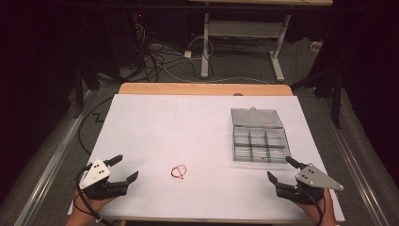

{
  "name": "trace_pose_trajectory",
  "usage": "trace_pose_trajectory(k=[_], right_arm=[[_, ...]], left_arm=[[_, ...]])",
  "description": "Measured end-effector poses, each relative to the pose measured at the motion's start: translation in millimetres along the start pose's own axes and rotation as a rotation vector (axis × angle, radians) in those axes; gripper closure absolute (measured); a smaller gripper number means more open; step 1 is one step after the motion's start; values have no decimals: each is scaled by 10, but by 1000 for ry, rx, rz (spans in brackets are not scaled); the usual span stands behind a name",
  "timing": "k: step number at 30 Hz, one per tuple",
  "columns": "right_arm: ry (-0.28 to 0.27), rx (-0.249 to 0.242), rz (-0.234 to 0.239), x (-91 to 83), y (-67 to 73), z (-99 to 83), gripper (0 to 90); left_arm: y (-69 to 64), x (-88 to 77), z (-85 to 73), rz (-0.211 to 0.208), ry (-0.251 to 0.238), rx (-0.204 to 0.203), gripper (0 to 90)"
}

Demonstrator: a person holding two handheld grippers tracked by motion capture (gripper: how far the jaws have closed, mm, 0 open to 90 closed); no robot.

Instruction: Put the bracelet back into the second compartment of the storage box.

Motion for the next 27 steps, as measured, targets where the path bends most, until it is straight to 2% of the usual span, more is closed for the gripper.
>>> trace_pose_trajectory(k=[3,9,13,17,23,27], right_arm=[[1,12,5,3,5,-9,215],[5,22,15,37,35,17,191],[5,12,38,69,83,59,205],[13,9,103,221,192,168,211],[59,-44,193,480,431,273,197],[67,-81,306,606,630,356,183]], left_arm=[[-26,49,15,7,20,31,182],[-93,13,5,38,7,86,175],[-133,29,19,25,17,101,175],[-151,95,-4,7,58,116,179],[-174,161,-4,-12,81,127,179],[-188,187,-19,-9,102,133,180]])
Point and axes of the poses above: each handheld gripper's, and its own axes: x roughly forward along the jaws, z roughly out of its top, y roughly to its left, the point moved 2 cm from there along x, roughly forward along the jaws, and after that the axes turned 3 degrees about x, right-handed, at the moved point
